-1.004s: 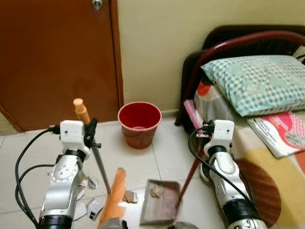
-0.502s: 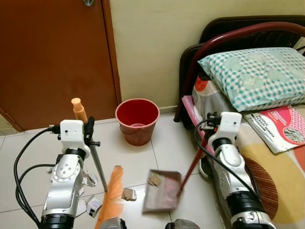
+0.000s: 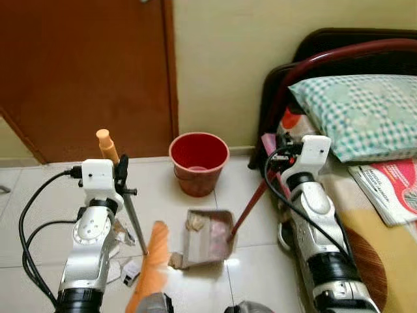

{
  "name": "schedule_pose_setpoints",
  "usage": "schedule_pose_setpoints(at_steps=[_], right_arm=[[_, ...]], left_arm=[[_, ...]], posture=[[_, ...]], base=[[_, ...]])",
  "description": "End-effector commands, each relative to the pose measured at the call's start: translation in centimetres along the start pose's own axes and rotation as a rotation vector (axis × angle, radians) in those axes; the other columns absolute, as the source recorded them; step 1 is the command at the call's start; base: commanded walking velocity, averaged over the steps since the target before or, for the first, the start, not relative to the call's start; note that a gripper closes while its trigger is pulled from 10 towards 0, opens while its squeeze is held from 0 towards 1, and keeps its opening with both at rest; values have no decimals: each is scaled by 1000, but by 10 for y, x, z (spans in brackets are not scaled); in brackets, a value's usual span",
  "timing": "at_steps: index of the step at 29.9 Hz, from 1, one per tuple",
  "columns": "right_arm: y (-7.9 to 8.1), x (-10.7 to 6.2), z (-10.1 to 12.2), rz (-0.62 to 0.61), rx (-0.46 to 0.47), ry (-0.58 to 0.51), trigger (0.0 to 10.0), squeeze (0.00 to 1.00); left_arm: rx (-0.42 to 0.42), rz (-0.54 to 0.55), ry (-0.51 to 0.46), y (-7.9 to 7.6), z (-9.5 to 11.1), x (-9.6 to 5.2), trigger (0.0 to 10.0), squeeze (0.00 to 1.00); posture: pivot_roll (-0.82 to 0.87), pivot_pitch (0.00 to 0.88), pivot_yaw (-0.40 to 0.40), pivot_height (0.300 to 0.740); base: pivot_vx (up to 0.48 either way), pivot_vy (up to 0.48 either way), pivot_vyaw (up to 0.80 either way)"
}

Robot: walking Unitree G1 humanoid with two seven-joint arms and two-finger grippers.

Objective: Sweep floor

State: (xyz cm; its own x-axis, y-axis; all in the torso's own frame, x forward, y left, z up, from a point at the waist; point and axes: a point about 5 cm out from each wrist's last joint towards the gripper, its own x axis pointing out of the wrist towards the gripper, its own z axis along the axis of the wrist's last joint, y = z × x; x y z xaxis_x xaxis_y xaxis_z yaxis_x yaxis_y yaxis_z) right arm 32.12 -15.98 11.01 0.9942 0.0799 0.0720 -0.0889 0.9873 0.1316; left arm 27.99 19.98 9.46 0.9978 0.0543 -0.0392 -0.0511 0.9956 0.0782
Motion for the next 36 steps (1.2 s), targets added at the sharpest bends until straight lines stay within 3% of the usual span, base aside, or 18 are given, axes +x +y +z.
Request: schedule_pose_setpoints(at_steps=[1, 17, 26, 36], right_arm=[[1, 1, 8, 14, 24, -35, 10000, 0], [8, 2, 7, 18, 67, -39, 10000, 0], [9, 17, 28, 1, 119, -106, 10000, 0], [19, 47, 69, 24, 203, -197, 10000, 0]], left_arm=[[33, 20, -1, 5, 0, -1, 10000, 0], [45, 43, 0, 11, 2, -2, 10000, 0], [43, 44, -2, 10, 3, 0, 10000, 0], [20, 40, -3, 4, 2, 2, 10000, 0]], posture=[[-55, 48, -20, 740], [-30, 52, -16, 740], [-31, 48, -12, 740], [-32, 48, -19, 740]], base=[[0, 0, 644], [0, 0, 627], [0, 0, 0], [0, 0, 0]])
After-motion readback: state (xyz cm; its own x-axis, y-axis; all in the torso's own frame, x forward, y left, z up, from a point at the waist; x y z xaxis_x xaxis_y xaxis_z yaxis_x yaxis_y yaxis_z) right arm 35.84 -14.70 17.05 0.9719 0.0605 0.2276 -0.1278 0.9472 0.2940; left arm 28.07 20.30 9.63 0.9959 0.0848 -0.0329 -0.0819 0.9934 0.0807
